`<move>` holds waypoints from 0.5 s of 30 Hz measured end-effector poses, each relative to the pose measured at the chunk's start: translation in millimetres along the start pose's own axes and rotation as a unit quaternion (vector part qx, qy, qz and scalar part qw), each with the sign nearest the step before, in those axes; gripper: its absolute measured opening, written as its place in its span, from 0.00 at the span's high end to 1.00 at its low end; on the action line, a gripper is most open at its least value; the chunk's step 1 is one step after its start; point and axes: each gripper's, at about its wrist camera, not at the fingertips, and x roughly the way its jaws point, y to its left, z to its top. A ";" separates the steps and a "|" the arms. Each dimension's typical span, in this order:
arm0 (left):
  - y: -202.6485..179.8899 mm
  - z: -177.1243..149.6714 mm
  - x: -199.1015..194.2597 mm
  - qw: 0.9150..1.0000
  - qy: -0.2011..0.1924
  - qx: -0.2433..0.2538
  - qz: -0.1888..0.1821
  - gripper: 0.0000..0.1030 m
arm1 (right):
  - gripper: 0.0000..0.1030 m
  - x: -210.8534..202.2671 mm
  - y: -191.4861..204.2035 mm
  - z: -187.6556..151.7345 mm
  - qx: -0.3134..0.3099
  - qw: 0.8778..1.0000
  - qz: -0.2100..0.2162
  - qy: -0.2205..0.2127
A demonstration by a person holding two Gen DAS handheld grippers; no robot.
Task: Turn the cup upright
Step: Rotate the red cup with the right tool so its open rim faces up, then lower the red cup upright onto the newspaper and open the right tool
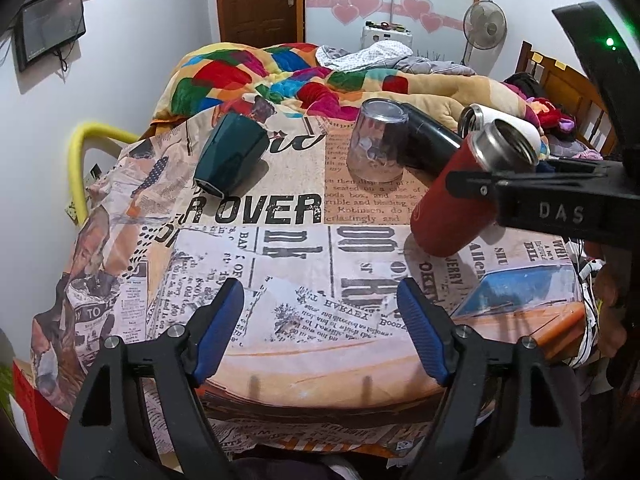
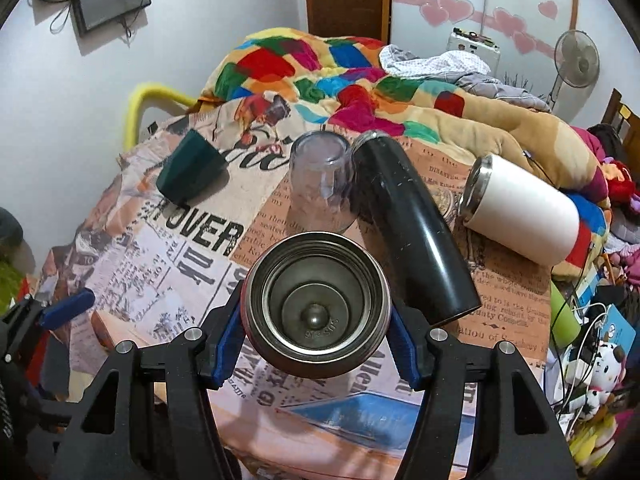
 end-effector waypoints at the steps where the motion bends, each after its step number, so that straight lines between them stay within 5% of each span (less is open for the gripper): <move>1: 0.9 -0.2 0.9 1.000 0.001 -0.001 0.000 0.23 | 0.43 3.3 1.1 -0.6 -0.002 1.000 0.001 0.004; 8: 6.3 0.1 3.3 1.000 0.006 -0.007 0.003 0.23 | 0.42 7.9 3.9 -1.0 -0.002 1.000 -0.004 0.011; 11: 7.2 1.4 -0.1 1.000 0.003 -0.010 0.003 0.23 | 0.30 2.4 3.2 1.9 0.003 1.000 0.007 0.014; 15: 8.2 5.3 -12.0 1.000 -0.008 -0.017 -0.001 0.23 | 0.30 -13.6 4.1 -0.8 0.000 1.000 0.006 0.002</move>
